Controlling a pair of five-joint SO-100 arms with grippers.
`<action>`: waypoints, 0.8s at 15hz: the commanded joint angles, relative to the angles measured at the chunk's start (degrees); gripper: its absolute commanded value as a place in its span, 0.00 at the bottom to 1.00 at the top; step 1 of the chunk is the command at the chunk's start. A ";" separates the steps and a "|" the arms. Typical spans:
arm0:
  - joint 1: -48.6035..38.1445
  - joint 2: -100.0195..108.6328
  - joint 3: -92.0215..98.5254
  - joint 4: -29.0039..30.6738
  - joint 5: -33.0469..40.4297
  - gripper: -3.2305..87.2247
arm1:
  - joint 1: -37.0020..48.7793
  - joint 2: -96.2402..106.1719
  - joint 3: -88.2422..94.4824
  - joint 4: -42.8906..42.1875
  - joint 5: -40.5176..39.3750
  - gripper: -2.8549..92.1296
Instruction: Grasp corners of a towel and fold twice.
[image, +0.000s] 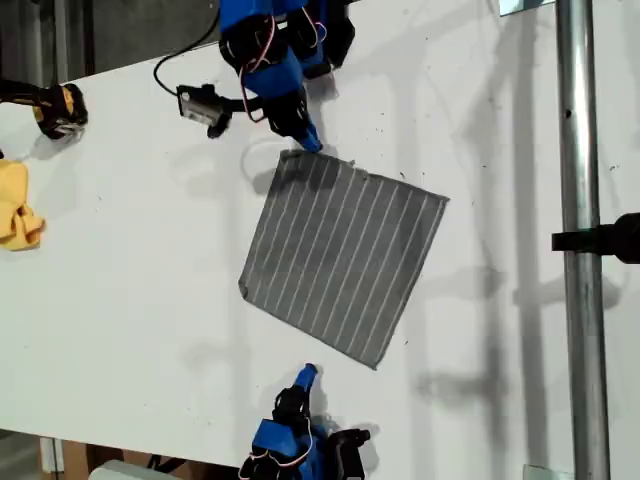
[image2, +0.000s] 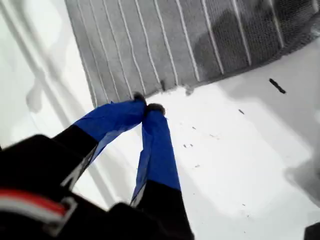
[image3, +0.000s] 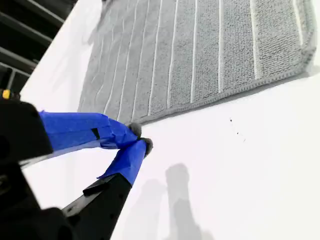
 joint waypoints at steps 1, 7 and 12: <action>0.97 0.26 -2.29 0.00 -0.79 0.05 | -4.57 -29.44 -27.25 3.60 -0.97 0.03; 2.02 0.26 -1.14 -0.26 -0.88 0.03 | -18.54 -50.71 -58.36 9.67 2.72 0.03; 2.02 0.26 -1.05 -0.18 -0.62 0.03 | -24.52 -56.69 -58.27 -3.96 6.15 0.03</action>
